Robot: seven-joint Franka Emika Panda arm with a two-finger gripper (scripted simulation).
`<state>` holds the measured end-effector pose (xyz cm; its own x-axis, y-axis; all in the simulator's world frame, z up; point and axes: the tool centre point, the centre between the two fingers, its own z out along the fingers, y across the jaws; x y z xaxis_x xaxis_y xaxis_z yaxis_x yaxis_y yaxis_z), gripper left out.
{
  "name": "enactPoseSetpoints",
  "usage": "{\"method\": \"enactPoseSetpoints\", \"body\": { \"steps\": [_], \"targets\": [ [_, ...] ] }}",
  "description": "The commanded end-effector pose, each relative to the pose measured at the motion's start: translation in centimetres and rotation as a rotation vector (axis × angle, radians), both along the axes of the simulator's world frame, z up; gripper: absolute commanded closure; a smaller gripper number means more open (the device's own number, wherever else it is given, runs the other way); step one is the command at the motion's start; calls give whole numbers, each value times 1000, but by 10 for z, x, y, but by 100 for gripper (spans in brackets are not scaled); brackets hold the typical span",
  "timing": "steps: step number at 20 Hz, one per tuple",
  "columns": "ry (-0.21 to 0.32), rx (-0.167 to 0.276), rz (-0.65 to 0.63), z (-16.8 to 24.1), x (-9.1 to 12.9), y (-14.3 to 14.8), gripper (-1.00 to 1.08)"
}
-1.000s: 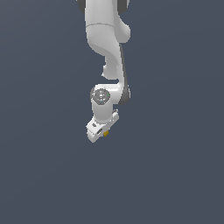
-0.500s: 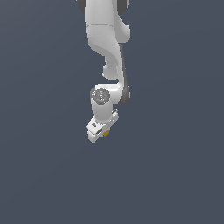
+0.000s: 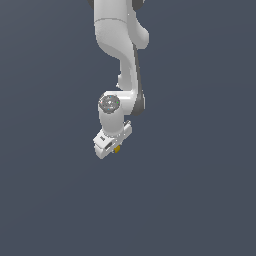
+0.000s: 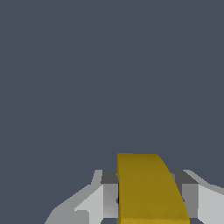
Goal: Pick up the object and move it to a goal position.
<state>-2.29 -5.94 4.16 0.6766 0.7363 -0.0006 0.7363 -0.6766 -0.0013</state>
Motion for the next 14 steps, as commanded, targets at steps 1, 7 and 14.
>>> {"method": "enactPoseSetpoints", "body": {
  "steps": [1,7,14],
  "targets": [
    [-1,0,-1,12,-5,-11,108],
    [-1,-1,-1,54,-23,-49,108],
    [-2,0,-1,102,-44,-93,108]
  ]
}}
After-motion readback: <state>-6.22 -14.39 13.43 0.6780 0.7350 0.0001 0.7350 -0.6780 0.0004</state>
